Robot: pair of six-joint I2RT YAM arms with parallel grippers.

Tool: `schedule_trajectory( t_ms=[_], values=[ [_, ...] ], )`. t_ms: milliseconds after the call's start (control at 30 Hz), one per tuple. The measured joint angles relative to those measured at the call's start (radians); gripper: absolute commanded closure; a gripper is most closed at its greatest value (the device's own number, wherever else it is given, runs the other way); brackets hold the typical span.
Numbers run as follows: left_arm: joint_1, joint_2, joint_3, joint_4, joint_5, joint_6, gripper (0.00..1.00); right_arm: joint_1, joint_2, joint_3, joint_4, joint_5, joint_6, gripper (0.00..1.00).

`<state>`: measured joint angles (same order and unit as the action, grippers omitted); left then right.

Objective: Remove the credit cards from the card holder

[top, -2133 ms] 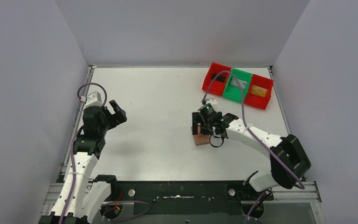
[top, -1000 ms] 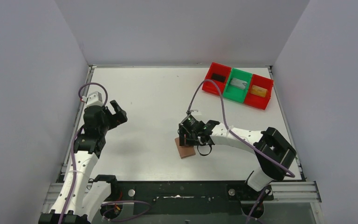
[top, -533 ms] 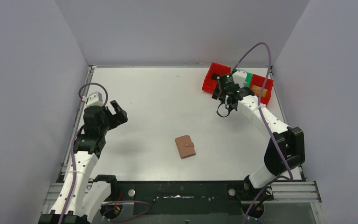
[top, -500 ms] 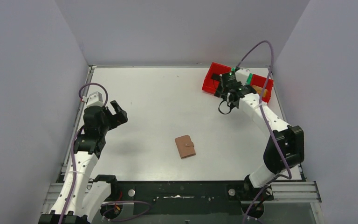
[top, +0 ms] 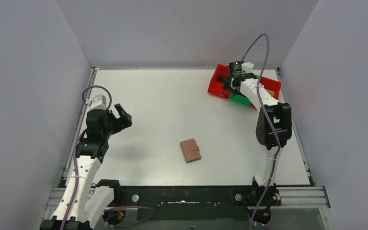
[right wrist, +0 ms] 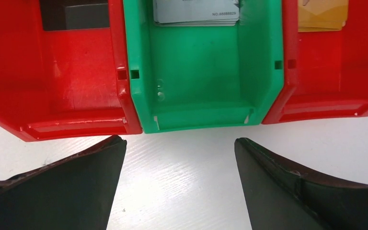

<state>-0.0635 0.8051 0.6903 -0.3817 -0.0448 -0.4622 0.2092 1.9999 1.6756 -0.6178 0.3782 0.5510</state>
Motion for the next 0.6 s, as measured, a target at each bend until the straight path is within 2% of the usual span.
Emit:
schedule_trajectory(
  t_ms=[600],
  values=[
    [0.000,0.010,0.000,0.000,0.002,-0.001,0.07,-0.040,0.205,0.171,0.038,-0.128,-0.084,0.11]
  ],
)
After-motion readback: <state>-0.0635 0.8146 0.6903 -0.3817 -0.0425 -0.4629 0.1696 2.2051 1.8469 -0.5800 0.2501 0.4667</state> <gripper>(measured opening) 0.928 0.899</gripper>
